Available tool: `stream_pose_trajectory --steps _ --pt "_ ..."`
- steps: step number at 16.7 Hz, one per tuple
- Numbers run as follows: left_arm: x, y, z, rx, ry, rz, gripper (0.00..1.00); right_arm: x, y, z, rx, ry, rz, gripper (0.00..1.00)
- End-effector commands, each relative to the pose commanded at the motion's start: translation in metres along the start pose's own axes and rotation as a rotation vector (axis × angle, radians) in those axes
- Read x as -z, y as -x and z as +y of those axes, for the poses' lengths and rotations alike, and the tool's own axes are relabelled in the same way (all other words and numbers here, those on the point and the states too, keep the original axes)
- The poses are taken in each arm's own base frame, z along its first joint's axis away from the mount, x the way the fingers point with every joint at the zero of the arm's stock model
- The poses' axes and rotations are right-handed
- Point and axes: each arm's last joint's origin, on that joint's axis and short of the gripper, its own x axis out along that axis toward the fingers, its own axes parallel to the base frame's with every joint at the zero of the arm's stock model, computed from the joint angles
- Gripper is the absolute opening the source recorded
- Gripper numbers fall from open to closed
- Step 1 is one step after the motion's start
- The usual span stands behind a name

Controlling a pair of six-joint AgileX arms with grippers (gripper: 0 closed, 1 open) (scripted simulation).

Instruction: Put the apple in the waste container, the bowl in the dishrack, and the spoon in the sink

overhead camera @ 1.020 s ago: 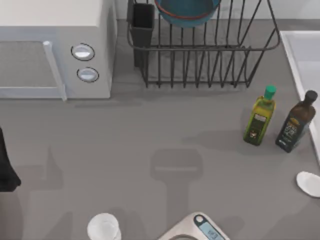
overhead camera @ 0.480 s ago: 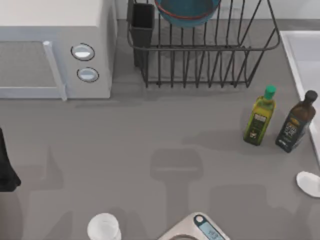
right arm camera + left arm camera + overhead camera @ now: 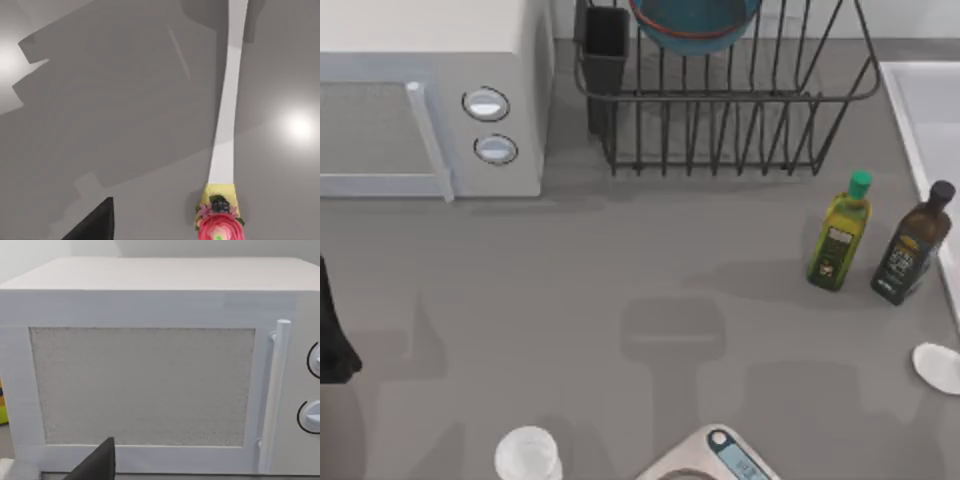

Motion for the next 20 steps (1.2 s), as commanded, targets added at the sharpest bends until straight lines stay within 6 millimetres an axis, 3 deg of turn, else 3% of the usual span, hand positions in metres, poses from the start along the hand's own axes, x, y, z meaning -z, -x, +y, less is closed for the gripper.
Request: stream_pose_trajectory --steps 4,10,16,20 --pt "0.0 0.0 0.0 0.0 0.0 0.0 1.0 -0.001 -0.026 -0.004 0.0 -0.003 0.0 1.0" --pt "0.0 0.0 0.0 0.0 0.0 0.0 1.0 -0.001 -0.088 -0.004 0.007 -0.003 -0.003 1.0" --pt "0.0 0.0 0.0 0.0 0.0 0.0 1.0 0.001 -0.099 -0.001 -0.001 -0.003 0.001 1.0" --pt "0.0 0.0 0.0 0.0 0.0 0.0 1.0 0.001 -0.099 -0.001 -0.001 -0.003 0.001 0.7"
